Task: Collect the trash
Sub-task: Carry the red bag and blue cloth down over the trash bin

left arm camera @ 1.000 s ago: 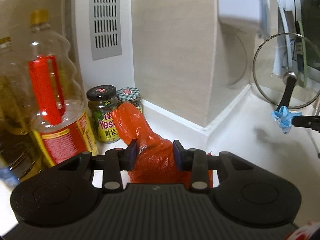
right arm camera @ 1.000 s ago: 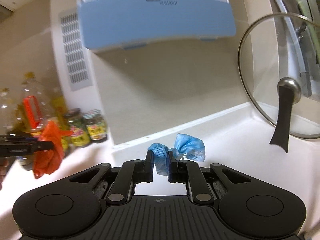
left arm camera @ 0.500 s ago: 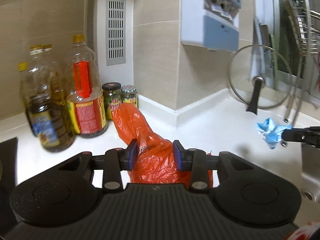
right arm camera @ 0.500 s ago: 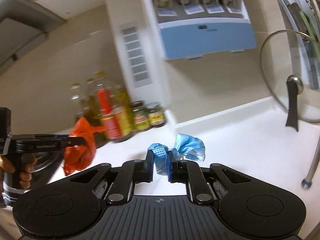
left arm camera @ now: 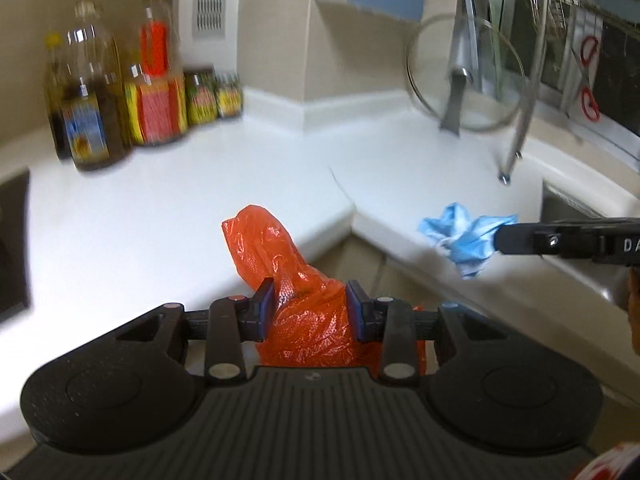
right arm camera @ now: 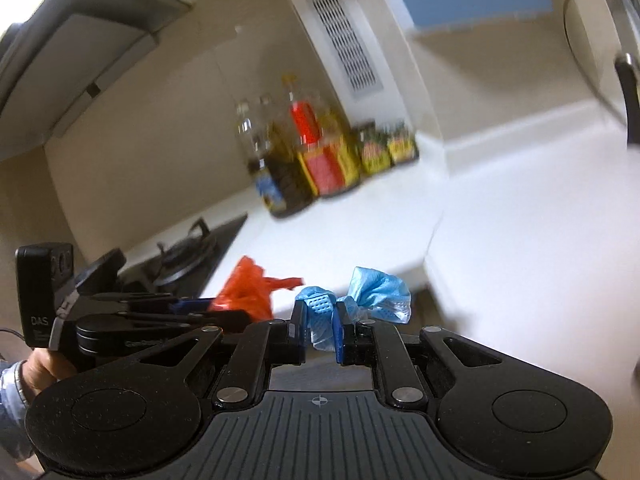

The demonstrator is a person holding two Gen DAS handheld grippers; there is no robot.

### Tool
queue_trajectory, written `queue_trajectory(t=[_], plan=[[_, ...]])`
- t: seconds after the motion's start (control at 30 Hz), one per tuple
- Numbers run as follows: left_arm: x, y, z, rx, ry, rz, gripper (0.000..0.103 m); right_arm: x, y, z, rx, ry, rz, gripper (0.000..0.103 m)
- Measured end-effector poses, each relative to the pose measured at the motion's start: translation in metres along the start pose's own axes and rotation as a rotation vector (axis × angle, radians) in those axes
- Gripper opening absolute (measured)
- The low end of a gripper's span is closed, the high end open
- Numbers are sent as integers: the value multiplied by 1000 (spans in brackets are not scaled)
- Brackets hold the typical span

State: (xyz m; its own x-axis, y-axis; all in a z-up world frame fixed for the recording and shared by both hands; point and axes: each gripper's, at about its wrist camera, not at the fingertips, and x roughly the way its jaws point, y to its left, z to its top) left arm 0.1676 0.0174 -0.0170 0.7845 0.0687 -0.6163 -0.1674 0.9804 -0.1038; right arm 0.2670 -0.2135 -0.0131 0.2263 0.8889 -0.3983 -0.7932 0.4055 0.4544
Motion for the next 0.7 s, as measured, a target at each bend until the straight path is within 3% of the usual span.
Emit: queue_trajectory(t=[0.37, 0.7], plan=[[73, 2, -73, 58, 210, -69, 34, 49, -9, -81, 108, 211, -134, 13], [130, 10, -105, 95, 287, -101, 35, 71, -37, -117, 190, 175, -285, 13]])
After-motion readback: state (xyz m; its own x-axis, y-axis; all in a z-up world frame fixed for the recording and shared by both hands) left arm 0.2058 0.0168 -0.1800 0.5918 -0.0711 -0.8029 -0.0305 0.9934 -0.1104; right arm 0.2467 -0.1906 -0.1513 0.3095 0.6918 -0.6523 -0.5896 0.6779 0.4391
